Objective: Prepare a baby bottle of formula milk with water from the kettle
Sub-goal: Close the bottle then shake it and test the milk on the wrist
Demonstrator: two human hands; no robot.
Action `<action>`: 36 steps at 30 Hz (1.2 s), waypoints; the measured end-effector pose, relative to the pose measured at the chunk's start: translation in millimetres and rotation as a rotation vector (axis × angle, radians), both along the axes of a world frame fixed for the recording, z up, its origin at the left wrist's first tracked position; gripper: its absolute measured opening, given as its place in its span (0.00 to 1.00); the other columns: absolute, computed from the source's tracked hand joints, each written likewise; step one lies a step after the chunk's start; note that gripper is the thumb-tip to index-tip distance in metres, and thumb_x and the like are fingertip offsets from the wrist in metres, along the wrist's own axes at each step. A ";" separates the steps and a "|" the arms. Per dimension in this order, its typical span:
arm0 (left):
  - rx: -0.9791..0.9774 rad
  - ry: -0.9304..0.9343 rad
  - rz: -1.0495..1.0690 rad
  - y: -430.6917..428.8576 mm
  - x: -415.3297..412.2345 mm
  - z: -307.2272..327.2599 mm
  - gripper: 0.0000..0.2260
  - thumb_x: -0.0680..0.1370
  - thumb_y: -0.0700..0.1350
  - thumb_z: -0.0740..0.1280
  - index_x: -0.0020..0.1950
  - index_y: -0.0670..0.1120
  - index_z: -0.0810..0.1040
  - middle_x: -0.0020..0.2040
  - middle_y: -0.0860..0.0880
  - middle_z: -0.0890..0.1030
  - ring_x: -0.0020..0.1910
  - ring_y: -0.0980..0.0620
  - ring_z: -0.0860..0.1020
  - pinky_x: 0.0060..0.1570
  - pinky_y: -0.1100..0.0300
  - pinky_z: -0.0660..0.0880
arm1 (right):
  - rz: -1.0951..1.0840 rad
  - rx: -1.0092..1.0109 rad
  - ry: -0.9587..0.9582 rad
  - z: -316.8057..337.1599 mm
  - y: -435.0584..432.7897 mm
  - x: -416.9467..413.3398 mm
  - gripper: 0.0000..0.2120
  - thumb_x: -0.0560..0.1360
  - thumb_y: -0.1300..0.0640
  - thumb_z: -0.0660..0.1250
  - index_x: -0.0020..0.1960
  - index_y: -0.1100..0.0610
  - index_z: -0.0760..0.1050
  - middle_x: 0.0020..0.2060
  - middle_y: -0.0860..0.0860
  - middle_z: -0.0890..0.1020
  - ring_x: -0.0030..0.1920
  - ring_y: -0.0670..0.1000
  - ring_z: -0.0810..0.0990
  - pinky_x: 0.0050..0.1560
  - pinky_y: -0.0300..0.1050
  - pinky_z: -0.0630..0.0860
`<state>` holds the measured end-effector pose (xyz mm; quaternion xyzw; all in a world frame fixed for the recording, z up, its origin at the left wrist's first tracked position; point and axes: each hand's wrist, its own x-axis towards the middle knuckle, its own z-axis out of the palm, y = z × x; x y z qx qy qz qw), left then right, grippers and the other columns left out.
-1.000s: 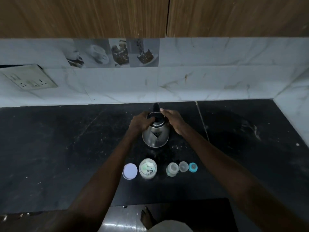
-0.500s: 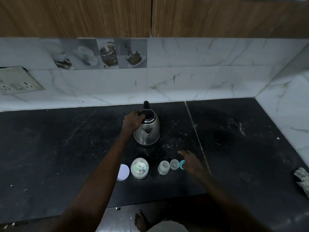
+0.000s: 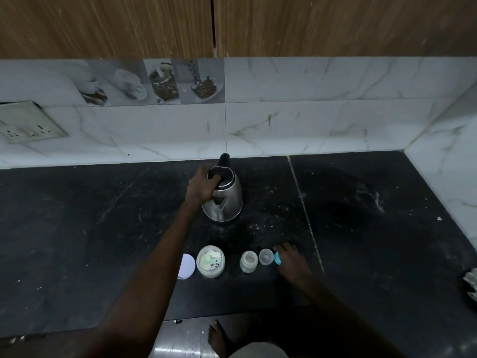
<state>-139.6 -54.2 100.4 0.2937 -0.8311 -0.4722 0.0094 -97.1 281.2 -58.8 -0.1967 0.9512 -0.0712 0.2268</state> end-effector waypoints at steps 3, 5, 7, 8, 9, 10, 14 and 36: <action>0.075 0.072 -0.121 0.9 -8.0 3.6 0.36 0.73 0.53 0.77 0.79 0.56 0.67 0.70 0.46 0.78 0.62 0.46 0.80 0.62 0.47 0.79 | 0.018 -0.043 0.035 -4.5 3.3 -1.2 0.27 0.74 0.67 0.67 0.72 0.53 0.75 0.69 0.52 0.76 0.68 0.56 0.73 0.65 0.49 0.74; 0.020 0.004 -0.223 3.8 -13.7 2.9 0.49 0.66 0.59 0.82 0.82 0.58 0.61 0.77 0.44 0.69 0.72 0.44 0.72 0.71 0.43 0.74 | 0.021 -0.071 0.036 -5.2 4.4 -1.4 0.27 0.73 0.68 0.67 0.71 0.54 0.76 0.68 0.52 0.76 0.68 0.56 0.74 0.66 0.47 0.74; -0.098 -0.087 -0.265 8.0 -16.2 -0.5 0.53 0.64 0.57 0.84 0.83 0.57 0.58 0.79 0.41 0.62 0.75 0.40 0.69 0.72 0.42 0.72 | 0.022 -0.095 0.043 -3.5 5.4 -2.2 0.27 0.74 0.68 0.68 0.71 0.55 0.76 0.68 0.52 0.75 0.68 0.55 0.73 0.66 0.46 0.73; -0.153 -0.098 -0.237 10.6 -17.1 -2.7 0.52 0.64 0.54 0.84 0.82 0.56 0.59 0.77 0.41 0.64 0.74 0.39 0.71 0.70 0.42 0.73 | 0.018 -0.111 0.047 -2.1 6.0 -2.9 0.26 0.74 0.68 0.68 0.71 0.56 0.76 0.68 0.52 0.75 0.68 0.55 0.73 0.67 0.46 0.73; -0.198 -0.090 -0.190 13.6 -17.3 -2.6 0.50 0.64 0.51 0.83 0.81 0.55 0.62 0.75 0.41 0.67 0.71 0.38 0.73 0.67 0.43 0.74 | 0.009 -0.130 0.049 -0.9 6.9 -3.7 0.27 0.74 0.68 0.69 0.72 0.56 0.76 0.68 0.52 0.75 0.68 0.55 0.74 0.67 0.46 0.73; -0.223 -0.075 -0.144 16.4 -18.0 -3.5 0.47 0.64 0.50 0.83 0.80 0.54 0.64 0.73 0.42 0.69 0.69 0.37 0.75 0.65 0.43 0.75 | -0.003 -0.146 0.051 0.1 8.0 -4.6 0.27 0.74 0.68 0.69 0.72 0.56 0.75 0.68 0.52 0.74 0.68 0.54 0.74 0.68 0.45 0.73; -0.260 -0.056 -0.075 24.7 -24.9 -4.1 0.44 0.65 0.50 0.82 0.78 0.50 0.67 0.70 0.42 0.73 0.68 0.37 0.76 0.62 0.44 0.75 | -0.037 -0.187 0.044 4.8 12.1 -8.2 0.28 0.74 0.66 0.72 0.73 0.56 0.74 0.69 0.52 0.74 0.68 0.53 0.74 0.69 0.44 0.72; -0.139 0.230 -0.035 164.6 168.1 -80.3 0.31 0.74 0.37 0.68 0.75 0.55 0.67 0.74 0.52 0.75 0.73 0.52 0.74 0.72 0.56 0.70 | 0.246 -0.603 -0.007 86.1 -28.5 -9.3 0.26 0.69 0.65 0.76 0.66 0.57 0.81 0.60 0.47 0.79 0.59 0.47 0.80 0.62 0.40 0.77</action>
